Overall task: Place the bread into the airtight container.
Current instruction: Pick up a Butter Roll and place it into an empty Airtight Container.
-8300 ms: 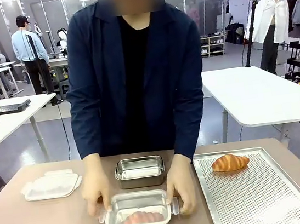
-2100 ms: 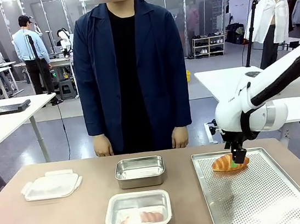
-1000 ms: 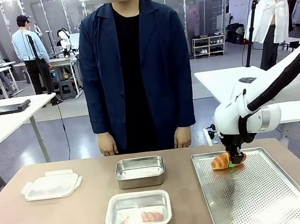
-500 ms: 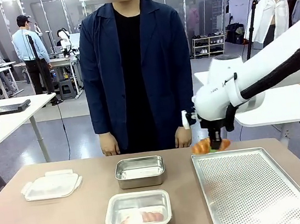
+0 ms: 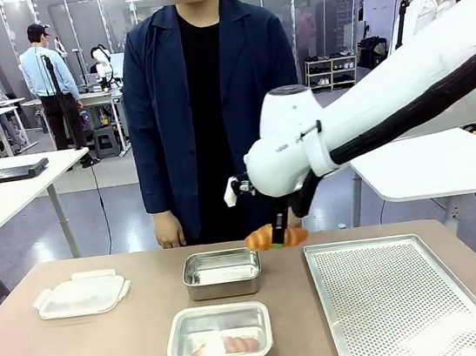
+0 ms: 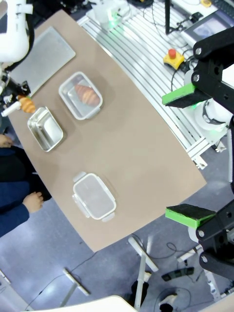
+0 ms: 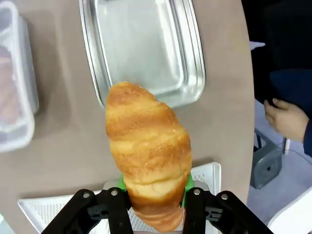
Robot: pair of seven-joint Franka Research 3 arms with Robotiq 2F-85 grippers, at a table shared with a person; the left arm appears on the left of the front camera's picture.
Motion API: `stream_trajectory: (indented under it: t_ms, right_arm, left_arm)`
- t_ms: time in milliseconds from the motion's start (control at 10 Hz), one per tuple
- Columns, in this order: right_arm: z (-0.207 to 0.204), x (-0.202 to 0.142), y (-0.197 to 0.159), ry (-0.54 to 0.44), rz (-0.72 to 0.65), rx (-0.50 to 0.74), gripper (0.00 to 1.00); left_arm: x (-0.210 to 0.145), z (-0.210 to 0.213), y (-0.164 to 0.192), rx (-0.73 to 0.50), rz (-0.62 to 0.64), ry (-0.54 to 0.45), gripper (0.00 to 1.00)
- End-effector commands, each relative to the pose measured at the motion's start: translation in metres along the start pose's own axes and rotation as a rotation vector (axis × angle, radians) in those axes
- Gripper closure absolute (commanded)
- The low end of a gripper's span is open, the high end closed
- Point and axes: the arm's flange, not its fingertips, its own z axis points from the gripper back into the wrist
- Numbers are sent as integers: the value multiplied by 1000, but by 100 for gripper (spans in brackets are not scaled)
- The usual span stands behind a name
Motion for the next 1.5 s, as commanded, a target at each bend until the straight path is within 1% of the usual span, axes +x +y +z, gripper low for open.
stream_trajectory:
  t_ms: [0, 200, 400, 500, 800, 900, 1000, 1100, 1400]
  right_arm:
    - [-13, 39, -12, 37, -33, -5, 57]
    - [-22, 72, -3, 38, -14, 23, 57]
    - [-33, 96, 6, 31, 12, 59, 57]
    - [-41, 105, 3, 30, 1, 75, 57]
    - [-60, 113, 0, 18, -14, 104, 57]
    - [-63, 113, -3, 9, -6, 93, 17]
    - [-63, 113, -2, 8, -1, 97, 6]
    - [-62, 114, -3, 5, 2, 103, 0]
    - [-58, 108, -8, -12, 7, 118, 0]
  left_arm:
    - [0, 1, -1, -5, -9, -1, 0]
    - [0, 1, -1, -5, -9, -1, 0]
    - [0, 1, -1, -5, -9, -1, 0]
    - [0, 1, -1, -5, -9, -1, 0]
    - [0, 1, -1, -5, -9, -1, 0]
    - [0, 1, -1, -5, -9, -1, 0]
    - [0, 1, -1, -5, -9, -1, 0]
    - [0, 1, -1, -5, -9, -1, 0]
    - [0, 1, -1, -5, -9, -1, 0]
